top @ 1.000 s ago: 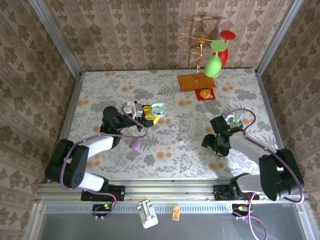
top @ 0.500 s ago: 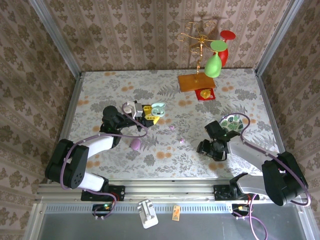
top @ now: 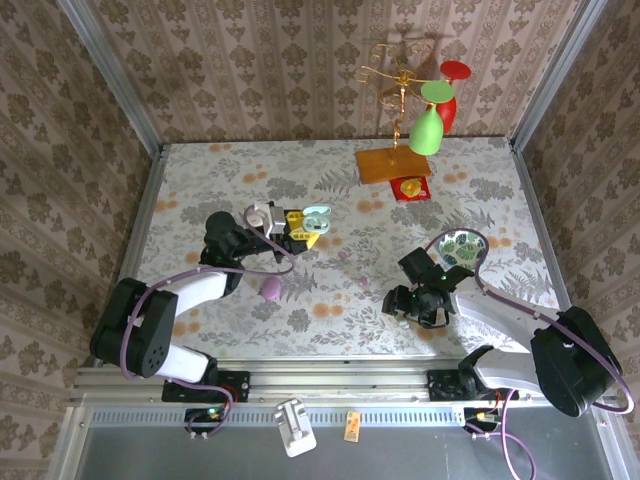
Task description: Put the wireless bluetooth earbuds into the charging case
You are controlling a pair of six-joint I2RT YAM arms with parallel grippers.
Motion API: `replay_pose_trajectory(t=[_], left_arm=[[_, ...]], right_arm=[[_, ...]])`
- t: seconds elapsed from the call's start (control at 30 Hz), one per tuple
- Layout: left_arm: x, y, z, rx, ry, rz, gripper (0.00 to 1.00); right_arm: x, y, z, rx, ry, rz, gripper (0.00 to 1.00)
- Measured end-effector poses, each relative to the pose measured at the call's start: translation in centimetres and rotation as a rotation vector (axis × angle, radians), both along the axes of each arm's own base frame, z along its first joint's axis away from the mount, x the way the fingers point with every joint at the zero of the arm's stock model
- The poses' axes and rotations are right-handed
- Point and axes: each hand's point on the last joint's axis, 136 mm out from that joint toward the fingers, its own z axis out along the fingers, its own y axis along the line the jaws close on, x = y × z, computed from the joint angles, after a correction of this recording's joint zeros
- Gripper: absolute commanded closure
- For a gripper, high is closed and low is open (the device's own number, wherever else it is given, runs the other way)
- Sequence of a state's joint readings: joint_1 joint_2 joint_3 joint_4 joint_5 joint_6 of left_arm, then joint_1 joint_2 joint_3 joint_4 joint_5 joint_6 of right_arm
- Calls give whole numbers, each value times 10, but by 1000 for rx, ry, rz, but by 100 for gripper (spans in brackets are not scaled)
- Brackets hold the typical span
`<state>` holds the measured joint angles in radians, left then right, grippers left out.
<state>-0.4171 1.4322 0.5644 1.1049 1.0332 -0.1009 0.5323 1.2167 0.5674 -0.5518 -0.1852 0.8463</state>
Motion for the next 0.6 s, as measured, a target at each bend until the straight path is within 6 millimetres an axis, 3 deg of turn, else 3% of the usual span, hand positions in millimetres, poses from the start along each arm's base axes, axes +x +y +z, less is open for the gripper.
replay_pose_trajectory(t=[0.27, 0.6], left_arm=[[0, 0, 0, 0, 0, 0, 74], [0, 0, 1, -1, -2, 0, 74]], right_arm=[[-6, -6, -6, -35, 29, 13, 34], [-11, 20, -2, 83, 21, 49, 38]])
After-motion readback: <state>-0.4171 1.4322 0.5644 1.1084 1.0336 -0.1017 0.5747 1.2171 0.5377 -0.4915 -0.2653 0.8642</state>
